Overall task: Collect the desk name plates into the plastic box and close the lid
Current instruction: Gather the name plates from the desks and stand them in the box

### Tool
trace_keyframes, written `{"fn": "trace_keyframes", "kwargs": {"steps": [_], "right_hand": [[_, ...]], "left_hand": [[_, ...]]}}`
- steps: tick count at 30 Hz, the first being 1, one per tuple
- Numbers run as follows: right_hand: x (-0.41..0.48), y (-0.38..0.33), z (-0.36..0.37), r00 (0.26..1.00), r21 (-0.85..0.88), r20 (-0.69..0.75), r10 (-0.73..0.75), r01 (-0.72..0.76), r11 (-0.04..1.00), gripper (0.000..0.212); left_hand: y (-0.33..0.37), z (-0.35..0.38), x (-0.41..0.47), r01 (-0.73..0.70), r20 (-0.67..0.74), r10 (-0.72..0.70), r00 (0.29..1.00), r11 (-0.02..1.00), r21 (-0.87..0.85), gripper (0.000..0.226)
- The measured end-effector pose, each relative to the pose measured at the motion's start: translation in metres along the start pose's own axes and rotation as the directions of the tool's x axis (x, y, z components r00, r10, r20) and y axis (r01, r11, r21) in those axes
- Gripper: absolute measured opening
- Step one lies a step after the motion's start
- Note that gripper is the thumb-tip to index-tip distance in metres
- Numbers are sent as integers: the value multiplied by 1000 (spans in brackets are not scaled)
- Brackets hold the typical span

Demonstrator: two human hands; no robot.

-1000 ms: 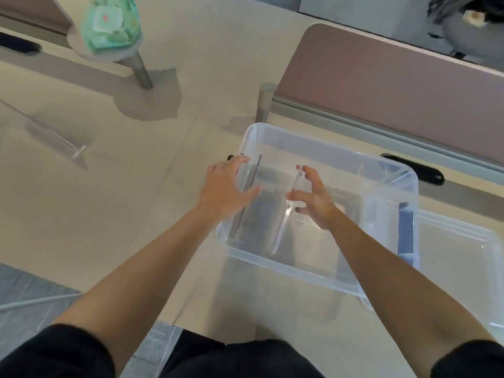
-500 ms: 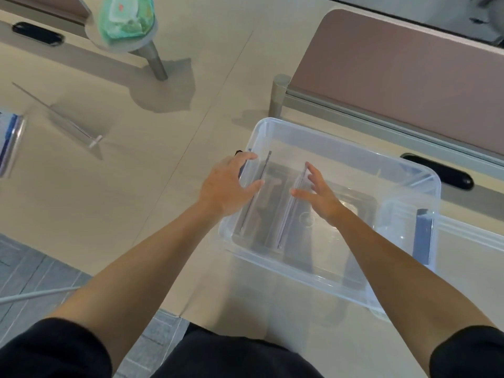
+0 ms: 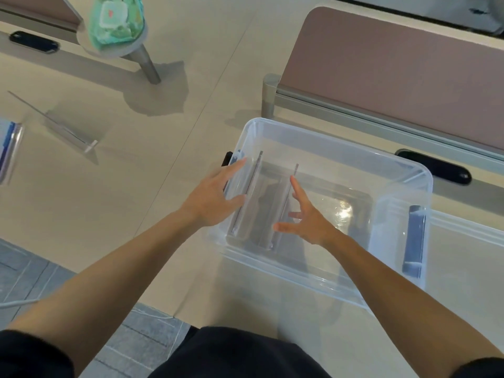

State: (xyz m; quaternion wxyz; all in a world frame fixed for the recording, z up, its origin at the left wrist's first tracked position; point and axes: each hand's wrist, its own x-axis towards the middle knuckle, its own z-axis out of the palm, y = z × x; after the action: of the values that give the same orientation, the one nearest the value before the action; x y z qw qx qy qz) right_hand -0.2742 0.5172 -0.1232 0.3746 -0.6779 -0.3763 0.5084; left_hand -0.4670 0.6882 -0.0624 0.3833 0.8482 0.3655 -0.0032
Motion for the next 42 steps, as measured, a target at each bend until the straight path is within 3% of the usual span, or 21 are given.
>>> {"fn": "trace_keyframes", "kwargs": {"steps": [13, 42], "right_hand": [[16, -9, 12, 1000, 12, 7, 8, -8, 1000, 111], [29, -17, 21, 1000, -30, 5, 25, -25, 999, 125]], "left_hand": [[5, 8, 0, 32, -123, -30, 992, 999, 10, 73], [10, 5, -3, 47, -124, -51, 991, 998, -37, 73]]}}
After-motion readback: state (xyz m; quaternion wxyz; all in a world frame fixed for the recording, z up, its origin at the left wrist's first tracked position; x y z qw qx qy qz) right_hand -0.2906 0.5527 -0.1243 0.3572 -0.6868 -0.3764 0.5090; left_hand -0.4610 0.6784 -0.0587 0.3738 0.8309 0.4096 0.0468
